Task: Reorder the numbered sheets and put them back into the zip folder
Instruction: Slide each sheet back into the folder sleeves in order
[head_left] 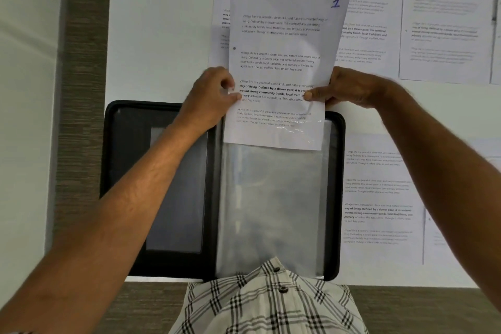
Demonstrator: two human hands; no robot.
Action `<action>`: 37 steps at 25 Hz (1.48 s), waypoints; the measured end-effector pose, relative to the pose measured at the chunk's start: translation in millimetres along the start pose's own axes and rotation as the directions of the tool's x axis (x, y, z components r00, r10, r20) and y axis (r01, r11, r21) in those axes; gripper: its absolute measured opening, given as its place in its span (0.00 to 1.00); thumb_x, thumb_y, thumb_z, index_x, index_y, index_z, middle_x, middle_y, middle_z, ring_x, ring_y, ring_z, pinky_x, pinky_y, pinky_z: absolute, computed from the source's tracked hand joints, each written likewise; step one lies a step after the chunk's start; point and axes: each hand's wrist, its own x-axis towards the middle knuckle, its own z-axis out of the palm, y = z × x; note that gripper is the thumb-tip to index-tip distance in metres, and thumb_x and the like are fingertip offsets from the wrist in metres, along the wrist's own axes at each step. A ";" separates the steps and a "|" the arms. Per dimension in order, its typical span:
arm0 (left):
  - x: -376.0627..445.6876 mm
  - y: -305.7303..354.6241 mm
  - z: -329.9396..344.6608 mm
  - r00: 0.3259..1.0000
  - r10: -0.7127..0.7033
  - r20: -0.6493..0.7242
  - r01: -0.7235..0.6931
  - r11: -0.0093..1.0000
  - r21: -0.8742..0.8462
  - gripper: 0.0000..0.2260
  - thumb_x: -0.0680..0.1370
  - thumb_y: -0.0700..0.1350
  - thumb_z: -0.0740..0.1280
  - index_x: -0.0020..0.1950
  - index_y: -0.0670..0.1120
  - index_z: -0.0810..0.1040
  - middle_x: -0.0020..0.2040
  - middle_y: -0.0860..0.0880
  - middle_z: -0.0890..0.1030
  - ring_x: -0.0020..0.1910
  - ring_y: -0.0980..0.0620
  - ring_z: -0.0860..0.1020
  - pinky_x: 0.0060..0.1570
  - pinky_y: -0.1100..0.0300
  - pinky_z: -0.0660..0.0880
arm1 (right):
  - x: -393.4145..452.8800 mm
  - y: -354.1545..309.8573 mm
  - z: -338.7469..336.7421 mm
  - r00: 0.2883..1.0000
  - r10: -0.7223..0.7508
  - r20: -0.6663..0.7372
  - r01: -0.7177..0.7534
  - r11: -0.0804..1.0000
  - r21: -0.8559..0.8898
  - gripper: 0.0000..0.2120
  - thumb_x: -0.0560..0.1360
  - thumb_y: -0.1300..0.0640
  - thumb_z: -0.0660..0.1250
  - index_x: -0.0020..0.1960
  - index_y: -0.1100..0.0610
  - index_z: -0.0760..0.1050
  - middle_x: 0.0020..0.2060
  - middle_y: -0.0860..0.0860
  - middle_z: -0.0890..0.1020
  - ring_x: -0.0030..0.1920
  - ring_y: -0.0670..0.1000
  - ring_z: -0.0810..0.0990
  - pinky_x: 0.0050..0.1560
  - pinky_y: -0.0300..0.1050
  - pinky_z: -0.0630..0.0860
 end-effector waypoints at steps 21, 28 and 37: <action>12.2 -2.0 8.9 0.965 -0.257 0.061 0.261 0.894 -0.364 0.13 0.80 0.47 0.71 0.50 0.37 0.82 0.50 0.45 0.86 0.48 0.49 0.84 0.55 0.52 0.81 | -13.0 3.7 15.7 0.998 0.024 -0.059 -0.030 0.995 -0.100 0.21 0.78 0.53 0.74 0.70 0.54 0.77 0.60 0.49 0.85 0.55 0.52 0.85 0.46 0.39 0.83; 14.5 -8.4 0.5 0.952 -0.221 0.214 0.284 0.900 -0.332 0.12 0.79 0.44 0.71 0.53 0.34 0.81 0.46 0.47 0.84 0.42 0.55 0.79 0.46 0.64 0.76 | -11.6 3.2 19.3 0.971 -0.037 -0.236 0.026 0.998 -0.053 0.15 0.82 0.46 0.69 0.64 0.52 0.81 0.58 0.48 0.86 0.53 0.53 0.84 0.50 0.46 0.78; 14.4 -11.3 6.3 0.965 -0.240 0.107 0.263 0.883 -0.389 0.17 0.80 0.47 0.70 0.50 0.30 0.77 0.43 0.43 0.82 0.38 0.55 0.76 0.42 0.62 0.74 | -14.9 -4.2 22.4 0.991 0.029 -0.132 -0.041 0.995 -0.092 0.17 0.80 0.50 0.72 0.67 0.53 0.79 0.58 0.47 0.85 0.50 0.45 0.86 0.43 0.34 0.80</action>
